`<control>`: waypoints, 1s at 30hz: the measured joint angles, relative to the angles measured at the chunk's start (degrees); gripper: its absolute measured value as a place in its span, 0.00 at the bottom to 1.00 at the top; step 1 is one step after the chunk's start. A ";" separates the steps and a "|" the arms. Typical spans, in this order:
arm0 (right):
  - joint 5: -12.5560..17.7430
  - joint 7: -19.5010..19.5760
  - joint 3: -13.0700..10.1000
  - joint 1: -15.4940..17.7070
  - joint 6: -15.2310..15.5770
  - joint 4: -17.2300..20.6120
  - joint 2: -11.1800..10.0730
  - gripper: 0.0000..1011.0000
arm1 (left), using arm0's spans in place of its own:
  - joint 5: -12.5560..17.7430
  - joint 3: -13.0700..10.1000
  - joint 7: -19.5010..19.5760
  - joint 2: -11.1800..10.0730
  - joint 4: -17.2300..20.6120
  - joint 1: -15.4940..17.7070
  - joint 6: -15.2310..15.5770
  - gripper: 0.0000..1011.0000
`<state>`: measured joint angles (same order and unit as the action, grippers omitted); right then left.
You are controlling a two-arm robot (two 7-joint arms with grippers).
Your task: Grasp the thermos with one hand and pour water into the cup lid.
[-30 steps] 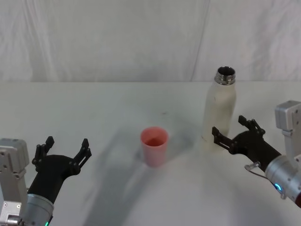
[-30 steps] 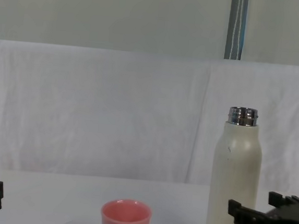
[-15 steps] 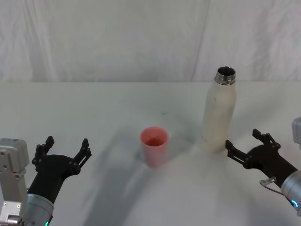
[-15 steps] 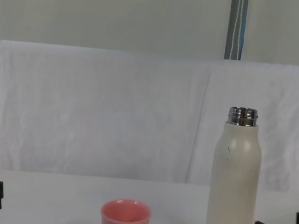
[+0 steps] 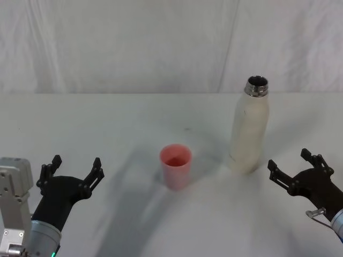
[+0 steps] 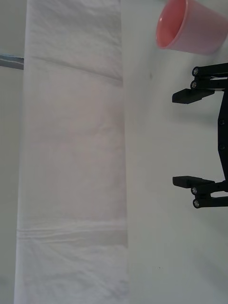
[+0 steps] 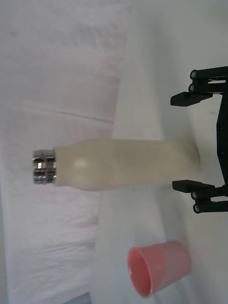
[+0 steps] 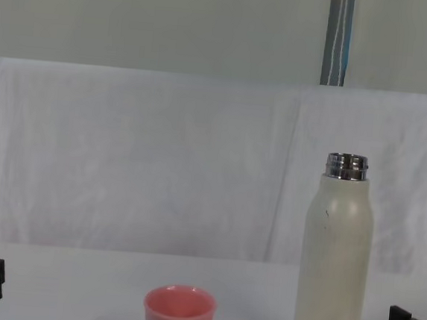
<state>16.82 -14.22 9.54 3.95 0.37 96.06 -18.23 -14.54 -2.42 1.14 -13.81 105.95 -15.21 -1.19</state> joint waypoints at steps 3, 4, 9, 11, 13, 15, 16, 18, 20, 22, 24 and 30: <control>0.06 0.00 -0.18 0.59 -0.52 0.73 0.12 0.99 | 0.00 0.00 0.00 0.00 0.00 0.00 0.00 0.99; 0.07 0.02 -0.28 0.92 -0.81 1.15 0.19 0.99 | 0.00 0.00 0.00 0.00 0.00 0.00 0.00 0.99; -0.14 0.39 -0.62 1.88 -1.78 2.36 0.48 0.99 | 0.00 0.00 0.00 0.00 0.00 0.00 0.00 0.99; -0.63 0.67 -0.67 2.17 -2.23 2.71 0.65 0.99 | 0.00 0.00 0.00 0.00 0.00 0.00 0.00 0.99; -1.12 0.96 -0.68 2.37 -2.60 2.88 0.78 0.99 | 0.00 0.00 0.00 0.00 0.00 0.00 0.00 0.99; -1.66 1.18 -0.68 2.54 -3.01 3.05 0.90 0.99 | 0.00 0.00 0.00 0.00 0.00 0.00 0.00 0.99; -2.06 1.36 -0.68 2.63 -3.26 3.12 0.96 0.99 | 0.00 0.00 0.00 0.00 0.00 0.00 0.00 0.99; -3.32 1.89 -0.64 2.83 -4.17 3.27 1.20 0.99 | 0.00 0.00 0.00 0.00 0.00 0.00 0.00 0.99; -4.43 2.28 -0.62 2.97 -4.83 3.37 1.49 0.99 | 0.00 0.00 0.00 0.00 0.00 0.00 0.00 0.99; -4.96 2.36 -0.61 3.00 -5.08 3.43 1.66 0.99 | 0.00 0.00 0.00 0.00 0.00 0.00 0.00 0.99; -5.66 2.41 -0.59 3.03 -5.45 3.48 1.93 0.99 | 0.00 0.00 0.00 0.00 0.00 0.00 0.00 0.99; -7.00 2.39 -0.60 3.16 -5.85 3.82 2.47 0.99 | 0.00 0.00 0.00 0.00 0.00 0.00 0.00 0.99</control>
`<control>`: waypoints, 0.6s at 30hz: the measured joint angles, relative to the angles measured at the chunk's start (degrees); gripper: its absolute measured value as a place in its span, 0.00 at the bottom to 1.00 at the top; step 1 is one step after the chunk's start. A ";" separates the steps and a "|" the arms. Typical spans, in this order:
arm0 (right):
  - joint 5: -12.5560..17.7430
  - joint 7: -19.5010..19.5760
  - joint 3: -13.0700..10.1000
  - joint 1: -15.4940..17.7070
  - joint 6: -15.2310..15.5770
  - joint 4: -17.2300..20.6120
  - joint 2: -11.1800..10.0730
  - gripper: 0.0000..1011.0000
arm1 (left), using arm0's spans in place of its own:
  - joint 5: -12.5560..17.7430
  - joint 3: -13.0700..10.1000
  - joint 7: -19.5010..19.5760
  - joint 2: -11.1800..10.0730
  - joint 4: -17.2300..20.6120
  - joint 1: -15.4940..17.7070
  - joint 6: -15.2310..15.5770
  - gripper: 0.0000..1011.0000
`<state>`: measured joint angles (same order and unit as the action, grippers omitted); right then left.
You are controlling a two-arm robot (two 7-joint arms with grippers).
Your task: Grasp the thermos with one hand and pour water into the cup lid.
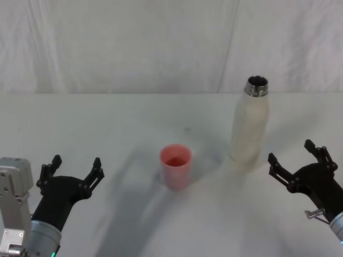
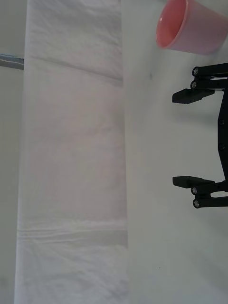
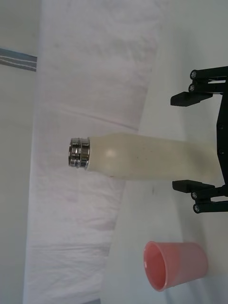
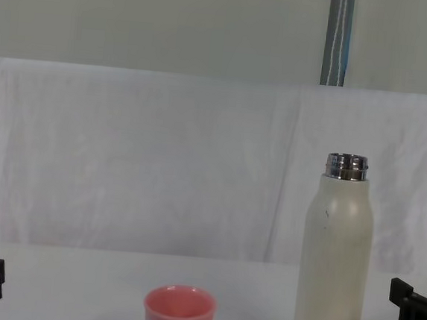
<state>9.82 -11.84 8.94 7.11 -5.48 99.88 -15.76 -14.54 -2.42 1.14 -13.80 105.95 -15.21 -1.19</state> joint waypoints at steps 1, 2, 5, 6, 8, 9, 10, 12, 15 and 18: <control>-0.10 -0.01 -0.01 0.01 -0.01 0.03 0.05 0.99 | 0.00 0.00 0.00 0.00 0.00 0.00 0.00 0.99; -0.38 -0.04 -0.02 0.01 -0.06 0.05 0.16 0.99 | 0.00 0.00 0.00 0.00 0.00 0.00 0.00 0.99; -0.82 -0.05 -0.04 -0.03 -0.13 0.05 0.27 0.99 | 0.00 0.00 0.00 0.00 0.00 0.00 0.00 0.99; -1.11 -0.04 -0.06 -0.09 -0.19 0.06 0.36 0.99 | 0.00 0.00 0.00 0.00 0.00 0.00 0.00 0.99; -1.39 -0.05 -0.09 -0.17 -0.21 0.06 0.44 0.99 | 0.00 0.00 0.00 0.00 0.00 0.00 0.00 0.99; -1.64 -0.05 -0.14 -0.27 -0.21 0.06 0.54 0.99 | 0.00 0.00 0.00 0.00 0.00 0.00 0.00 0.99; -1.75 -0.06 -0.16 -0.30 -0.21 0.06 0.57 0.99 | 0.00 0.00 0.00 0.00 0.00 0.00 0.00 0.99; -1.99 -0.09 -0.22 -0.45 -0.21 0.05 0.69 0.99 | 0.00 0.00 0.00 0.00 0.00 0.00 0.00 0.99; -2.23 -0.18 -0.28 -0.58 -0.19 -0.04 0.81 0.99 | 0.00 0.00 0.00 0.00 0.00 0.00 0.00 0.99; -2.40 -0.26 -0.31 -0.69 -0.16 -0.17 0.89 0.99 | 0.00 0.00 0.00 0.00 0.00 0.00 0.00 0.99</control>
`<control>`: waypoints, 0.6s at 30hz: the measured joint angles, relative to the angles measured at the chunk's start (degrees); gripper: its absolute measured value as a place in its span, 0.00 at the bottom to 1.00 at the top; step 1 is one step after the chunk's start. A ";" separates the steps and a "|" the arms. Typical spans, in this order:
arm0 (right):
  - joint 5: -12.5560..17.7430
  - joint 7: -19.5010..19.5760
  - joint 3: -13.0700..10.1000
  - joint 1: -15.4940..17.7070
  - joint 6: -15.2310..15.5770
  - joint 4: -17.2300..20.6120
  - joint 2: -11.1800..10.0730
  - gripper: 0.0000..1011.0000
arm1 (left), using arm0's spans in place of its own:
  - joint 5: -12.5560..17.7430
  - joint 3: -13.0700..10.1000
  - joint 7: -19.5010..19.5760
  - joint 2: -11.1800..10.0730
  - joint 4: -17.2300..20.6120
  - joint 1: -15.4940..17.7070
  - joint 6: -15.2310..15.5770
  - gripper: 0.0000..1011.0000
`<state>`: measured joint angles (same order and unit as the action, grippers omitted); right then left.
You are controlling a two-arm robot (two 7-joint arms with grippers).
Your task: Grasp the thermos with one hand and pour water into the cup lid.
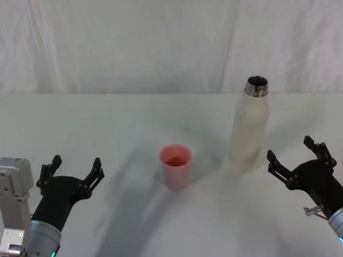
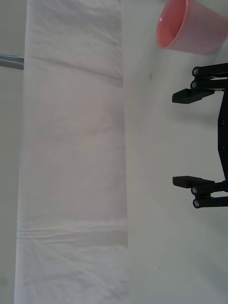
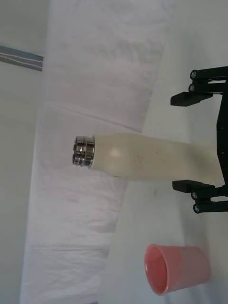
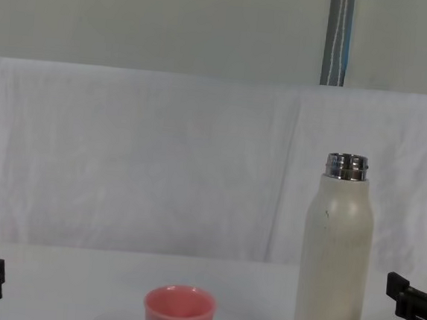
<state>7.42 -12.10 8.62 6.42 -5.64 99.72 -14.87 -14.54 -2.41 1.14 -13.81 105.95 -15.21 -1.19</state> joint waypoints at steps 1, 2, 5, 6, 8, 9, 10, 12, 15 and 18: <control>-0.20 -0.04 -0.01 -0.07 0.01 -0.10 0.02 0.99 | 0.00 0.00 0.00 0.00 0.00 0.00 0.00 0.99; -0.31 -0.05 -0.01 -0.10 0.01 -0.14 0.02 0.99 | 0.00 0.00 -0.01 0.00 0.00 0.00 0.00 0.99; -0.36 -0.06 -0.02 -0.12 0.02 -0.16 0.02 0.99 | 0.00 0.00 0.00 0.00 0.00 0.00 0.00 0.99; -0.34 -0.08 -0.03 -0.12 0.03 -0.16 0.03 0.99 | 0.00 0.00 0.00 0.00 0.00 0.00 0.00 0.99; -0.32 -0.09 -0.03 -0.12 0.03 -0.16 0.02 0.99 | 0.00 0.00 0.00 0.00 0.00 0.00 0.00 0.99; -0.31 -0.09 -0.03 -0.12 0.04 -0.16 0.02 0.99 | 0.00 0.00 0.00 0.00 0.00 0.00 0.00 0.99; -0.30 -0.10 -0.04 -0.11 0.04 -0.16 0.02 0.99 | 0.00 0.00 0.00 0.00 0.00 0.00 0.00 0.99; -0.27 -0.11 -0.03 -0.10 0.05 -0.16 0.01 0.99 | 0.00 0.00 0.00 0.00 0.00 0.00 0.00 0.99; -0.25 -0.11 -0.03 -0.09 0.06 -0.16 0.00 0.99 | 0.00 0.00 0.00 0.00 0.00 0.00 0.00 0.99; -0.23 -0.21 -0.03 -0.09 0.10 -0.18 0.01 0.99 | 0.00 0.00 0.00 0.00 0.00 0.00 0.00 0.99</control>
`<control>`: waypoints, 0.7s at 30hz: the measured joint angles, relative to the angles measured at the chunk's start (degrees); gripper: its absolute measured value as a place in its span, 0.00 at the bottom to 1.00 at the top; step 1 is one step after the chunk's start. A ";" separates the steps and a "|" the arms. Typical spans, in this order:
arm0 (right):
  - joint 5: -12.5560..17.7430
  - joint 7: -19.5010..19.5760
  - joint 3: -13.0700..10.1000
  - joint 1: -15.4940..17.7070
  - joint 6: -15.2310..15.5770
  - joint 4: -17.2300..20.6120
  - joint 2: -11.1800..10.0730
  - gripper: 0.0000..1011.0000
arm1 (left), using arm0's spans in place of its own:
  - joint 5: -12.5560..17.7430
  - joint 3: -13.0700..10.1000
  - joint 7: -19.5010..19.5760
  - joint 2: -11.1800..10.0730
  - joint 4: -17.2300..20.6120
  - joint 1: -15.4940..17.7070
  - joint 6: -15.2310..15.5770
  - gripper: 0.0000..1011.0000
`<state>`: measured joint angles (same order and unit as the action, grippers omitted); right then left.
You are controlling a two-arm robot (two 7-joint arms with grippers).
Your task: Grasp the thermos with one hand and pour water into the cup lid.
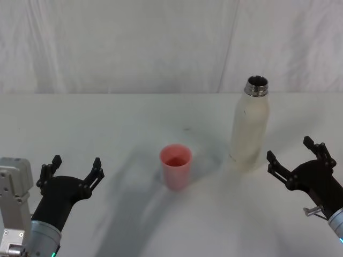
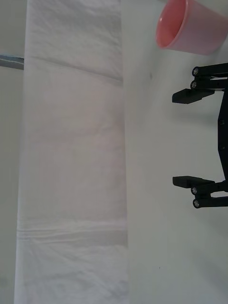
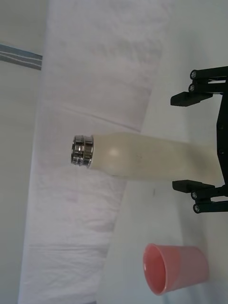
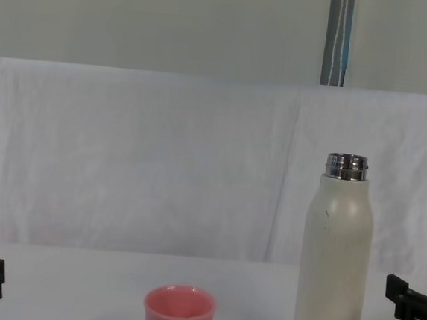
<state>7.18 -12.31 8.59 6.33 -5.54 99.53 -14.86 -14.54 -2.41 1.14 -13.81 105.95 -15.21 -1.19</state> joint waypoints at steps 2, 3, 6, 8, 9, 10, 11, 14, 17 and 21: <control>0.22 -0.25 0.00 -0.02 0.16 -0.13 0.07 0.99 | 0.00 0.00 0.00 0.00 0.00 0.00 0.00 0.99; 0.38 -0.48 0.00 -0.09 0.24 -0.23 0.11 0.99 | 0.00 0.00 0.00 0.00 0.00 0.00 0.00 0.99; 0.52 -0.69 0.00 -0.24 0.34 -0.42 0.12 0.99 | 0.00 0.00 0.00 0.00 0.00 0.00 0.00 0.99; 0.69 -0.89 0.00 -0.41 0.38 -0.61 0.12 0.99 | 0.00 0.00 0.00 0.00 0.00 0.00 0.00 0.99; 0.77 -0.93 0.00 -0.45 0.42 -0.66 0.12 0.99 | 0.00 0.00 0.00 0.00 0.00 0.00 0.00 0.99; 0.92 -0.96 -0.04 -0.52 0.50 -0.75 0.13 0.99 | 0.00 0.00 0.00 0.00 0.00 0.00 0.00 0.99; 0.99 -0.97 -0.07 -0.53 0.56 -0.80 0.13 0.99 | 0.00 0.00 0.00 0.00 0.00 0.00 0.00 0.99; 1.23 -1.03 -0.09 -0.54 0.73 -0.92 0.17 0.99 | 0.00 0.00 0.00 0.00 0.00 0.00 0.00 0.99; 1.42 -1.16 -0.05 -0.43 0.90 -0.94 0.19 0.99 | 0.00 0.00 0.00 0.00 0.00 0.00 0.00 0.99; 1.62 -1.25 0.08 -0.26 1.13 -0.96 0.23 0.99 | 0.00 0.00 0.00 0.00 0.00 0.00 0.00 0.99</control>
<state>8.80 -13.56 8.67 6.07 -4.42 98.57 -14.63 -14.54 -2.41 1.14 -13.81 105.95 -15.21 -1.19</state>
